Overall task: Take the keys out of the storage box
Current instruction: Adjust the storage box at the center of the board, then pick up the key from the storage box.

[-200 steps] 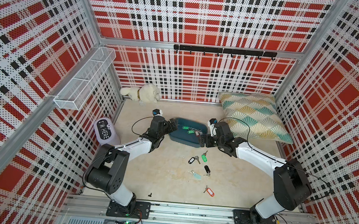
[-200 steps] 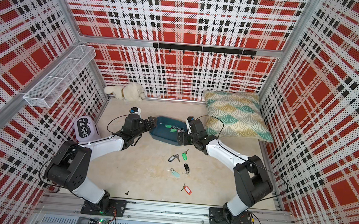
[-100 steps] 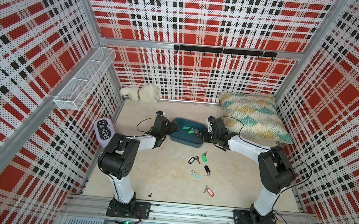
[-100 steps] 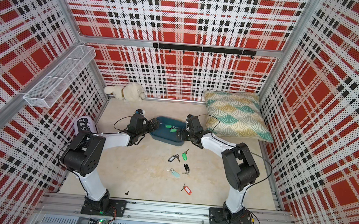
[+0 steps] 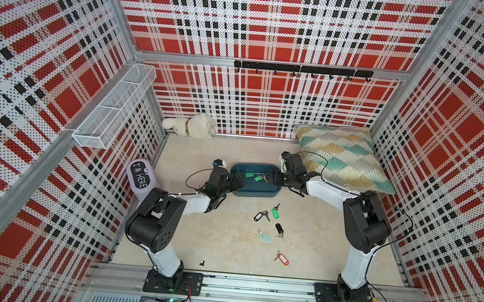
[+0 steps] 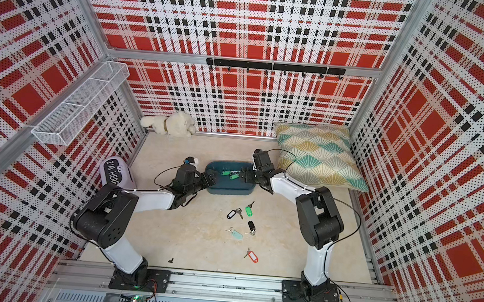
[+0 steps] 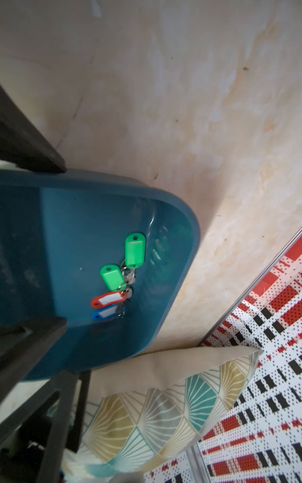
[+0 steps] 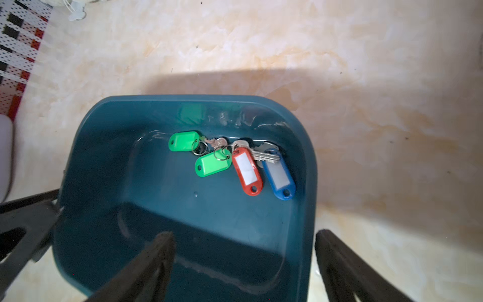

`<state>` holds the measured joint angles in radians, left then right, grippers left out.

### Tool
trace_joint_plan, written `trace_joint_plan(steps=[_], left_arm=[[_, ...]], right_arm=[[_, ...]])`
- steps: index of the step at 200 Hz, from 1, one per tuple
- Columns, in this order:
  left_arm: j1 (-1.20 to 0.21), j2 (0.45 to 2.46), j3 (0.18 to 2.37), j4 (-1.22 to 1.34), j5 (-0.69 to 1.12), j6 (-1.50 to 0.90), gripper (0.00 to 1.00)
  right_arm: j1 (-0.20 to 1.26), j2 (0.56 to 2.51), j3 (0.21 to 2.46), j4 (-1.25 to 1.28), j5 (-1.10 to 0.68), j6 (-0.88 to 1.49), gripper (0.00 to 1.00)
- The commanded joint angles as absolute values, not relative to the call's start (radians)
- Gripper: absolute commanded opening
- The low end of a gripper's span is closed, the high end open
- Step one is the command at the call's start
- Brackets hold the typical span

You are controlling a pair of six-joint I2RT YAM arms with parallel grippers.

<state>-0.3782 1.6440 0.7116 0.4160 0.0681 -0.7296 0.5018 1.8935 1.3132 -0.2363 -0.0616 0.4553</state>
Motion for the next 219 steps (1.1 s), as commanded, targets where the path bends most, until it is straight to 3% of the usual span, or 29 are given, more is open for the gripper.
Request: trace_joint_plan(steps=[1, 36, 91, 190, 219], left_arm=[[-0.350, 1.527, 0.670, 0.436, 0.070, -0.742, 0.91], [-0.301, 1.355, 0.650, 0.303, -0.023, -0.699, 0.92], [-0.293, 1.231, 0.596, 0.269, -0.059, -0.678, 0.92], [-0.285, 1.232, 0.586, 0.252, -0.052, -0.658, 0.92], [-0.284, 1.221, 0.580, 0.251, -0.062, -0.654, 0.92]], right_arm=[[0.503, 1.821, 1.341, -0.308, 0.049, 0.373, 0.90], [0.595, 1.796, 1.385, -0.334, 0.074, 0.297, 0.87], [0.641, 2.021, 1.588, -0.391, -0.020, 0.253, 0.59], [0.593, 2.324, 1.874, -0.466, -0.091, 0.207, 0.55], [0.583, 2.364, 1.910, -0.472, -0.123, 0.198, 0.45]])
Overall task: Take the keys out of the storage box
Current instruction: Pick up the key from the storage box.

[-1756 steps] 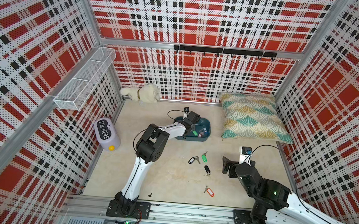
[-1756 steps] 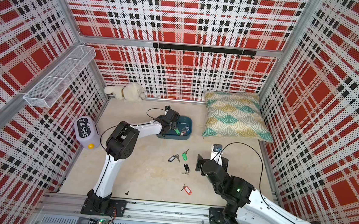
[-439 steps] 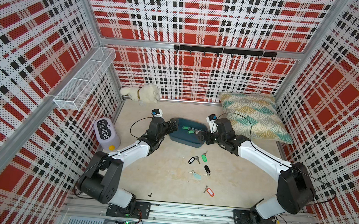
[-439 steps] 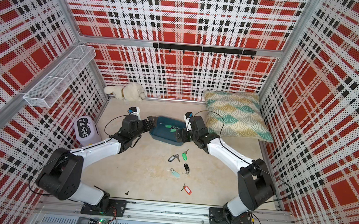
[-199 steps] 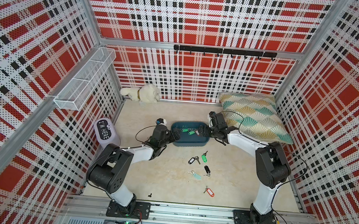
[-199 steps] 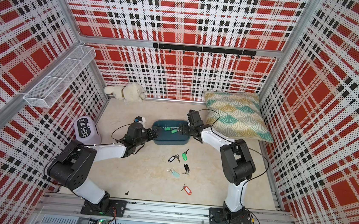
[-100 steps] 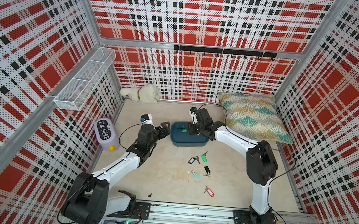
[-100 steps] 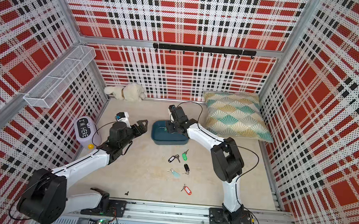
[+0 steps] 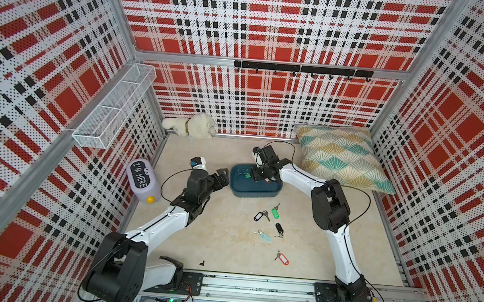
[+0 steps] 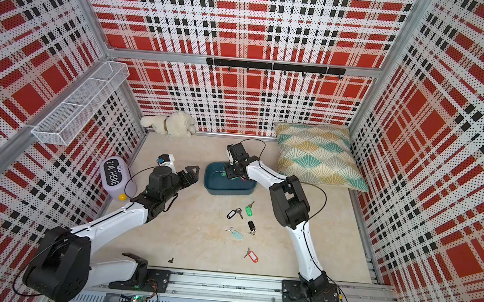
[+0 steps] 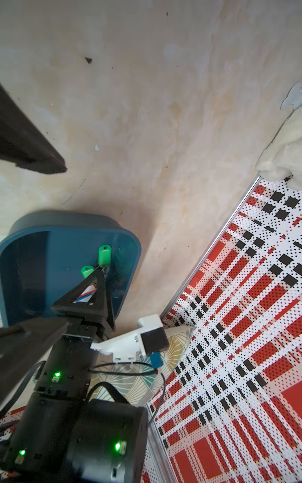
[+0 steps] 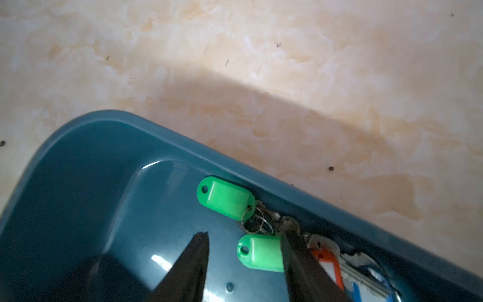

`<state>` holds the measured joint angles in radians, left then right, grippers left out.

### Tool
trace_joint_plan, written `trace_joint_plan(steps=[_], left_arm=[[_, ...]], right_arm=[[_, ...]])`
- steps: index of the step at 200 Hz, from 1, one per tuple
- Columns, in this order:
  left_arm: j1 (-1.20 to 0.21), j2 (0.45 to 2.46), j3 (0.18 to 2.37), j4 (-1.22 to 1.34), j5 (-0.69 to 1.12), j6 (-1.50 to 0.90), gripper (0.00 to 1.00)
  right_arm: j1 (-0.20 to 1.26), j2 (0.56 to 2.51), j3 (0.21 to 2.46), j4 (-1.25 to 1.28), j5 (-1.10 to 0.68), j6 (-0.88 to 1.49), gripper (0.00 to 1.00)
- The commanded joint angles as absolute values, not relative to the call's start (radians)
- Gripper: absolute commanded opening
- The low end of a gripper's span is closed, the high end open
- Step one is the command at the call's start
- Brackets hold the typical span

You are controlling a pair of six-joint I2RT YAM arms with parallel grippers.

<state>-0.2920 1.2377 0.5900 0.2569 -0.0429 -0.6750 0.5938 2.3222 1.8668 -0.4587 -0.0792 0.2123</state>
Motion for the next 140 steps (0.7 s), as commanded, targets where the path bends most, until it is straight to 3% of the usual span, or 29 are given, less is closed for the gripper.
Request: trace_joint_plan(steps=[1, 82, 140], left_arm=[[-0.284, 1.220, 0.579, 0.251, -0.063, -0.654, 0.92], [-0.270, 1.226, 0.577, 0.247, -0.065, -0.649, 0.92], [-0.266, 1.215, 0.578, 0.242, -0.067, -0.650, 0.92]], right_arm=[[0.583, 2.366, 1.911, -0.472, -0.123, 0.197, 0.45], [0.580, 2.432, 1.959, -0.496, -0.150, 0.187, 0.31], [0.580, 2.407, 1.967, -0.495, -0.153, 0.177, 0.06]])
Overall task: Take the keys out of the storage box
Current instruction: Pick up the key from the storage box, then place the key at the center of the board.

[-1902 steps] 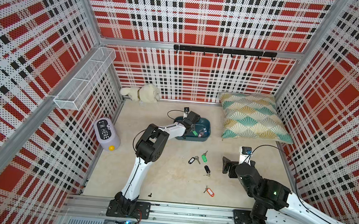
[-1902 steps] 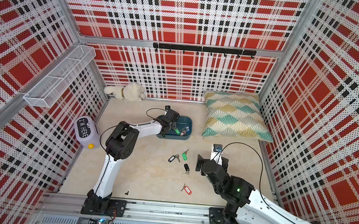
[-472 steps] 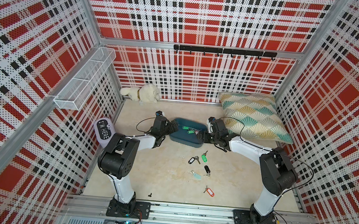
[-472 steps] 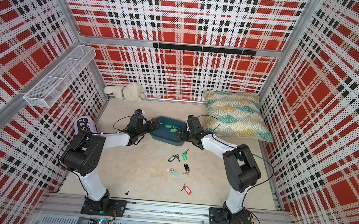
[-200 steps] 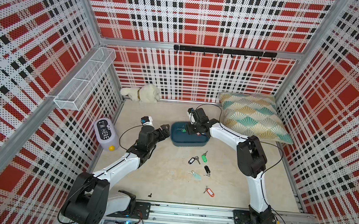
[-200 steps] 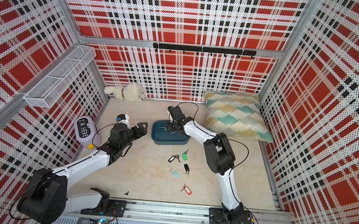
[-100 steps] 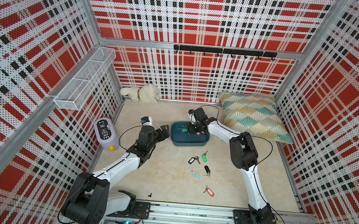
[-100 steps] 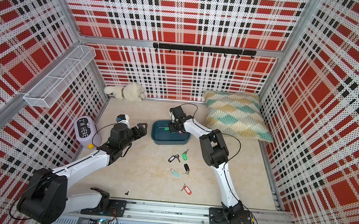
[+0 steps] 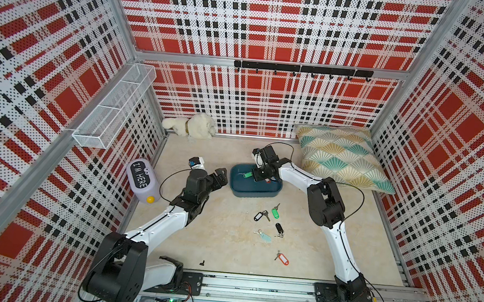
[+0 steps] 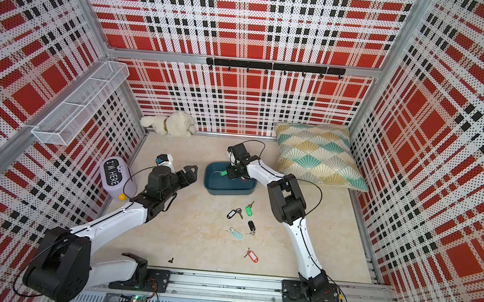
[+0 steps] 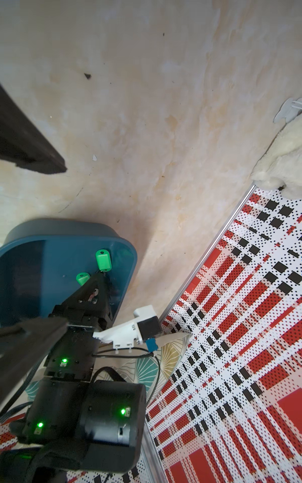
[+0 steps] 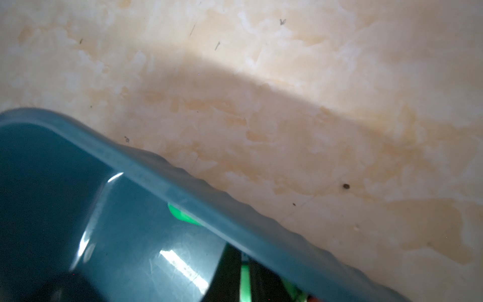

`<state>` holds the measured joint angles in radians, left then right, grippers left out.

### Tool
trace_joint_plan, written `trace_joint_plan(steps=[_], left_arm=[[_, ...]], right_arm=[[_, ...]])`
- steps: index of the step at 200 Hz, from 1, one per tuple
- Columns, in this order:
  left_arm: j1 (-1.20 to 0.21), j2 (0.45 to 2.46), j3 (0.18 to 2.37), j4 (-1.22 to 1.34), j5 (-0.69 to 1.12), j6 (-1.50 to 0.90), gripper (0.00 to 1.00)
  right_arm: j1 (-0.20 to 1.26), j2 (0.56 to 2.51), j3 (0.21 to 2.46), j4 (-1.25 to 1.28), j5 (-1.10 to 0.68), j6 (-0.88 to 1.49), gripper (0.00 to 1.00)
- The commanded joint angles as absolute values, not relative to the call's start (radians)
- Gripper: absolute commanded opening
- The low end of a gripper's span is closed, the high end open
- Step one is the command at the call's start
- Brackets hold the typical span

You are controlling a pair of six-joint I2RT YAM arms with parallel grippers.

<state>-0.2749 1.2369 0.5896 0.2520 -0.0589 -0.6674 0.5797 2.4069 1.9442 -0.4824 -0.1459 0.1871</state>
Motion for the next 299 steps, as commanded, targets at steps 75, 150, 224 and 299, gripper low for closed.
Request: trace_joint_plan(steps=[75, 150, 224, 299], left_arm=[[-0.265, 1.155, 0.571, 0.222, -0.068, -0.664, 0.92], [-0.309, 1.005, 0.535, 0.205, -0.074, -0.689, 0.92], [-0.516, 0.952, 0.560, 0.176, -0.168, -0.699, 0.93], [-0.681, 0.979, 0.587, 0.188, -0.287, -0.715, 0.93]], right_arm=[[0.589, 2.282, 1.947, -0.517, -0.188, 0.174, 0.00], [0.616, 2.038, 1.769, -0.491, -0.181, 0.206, 0.00], [0.821, 1.356, 1.075, -0.328, -0.225, 0.204, 0.00], [1.239, 0.969, 0.623, -0.330, 0.018, 0.515, 0.00]])
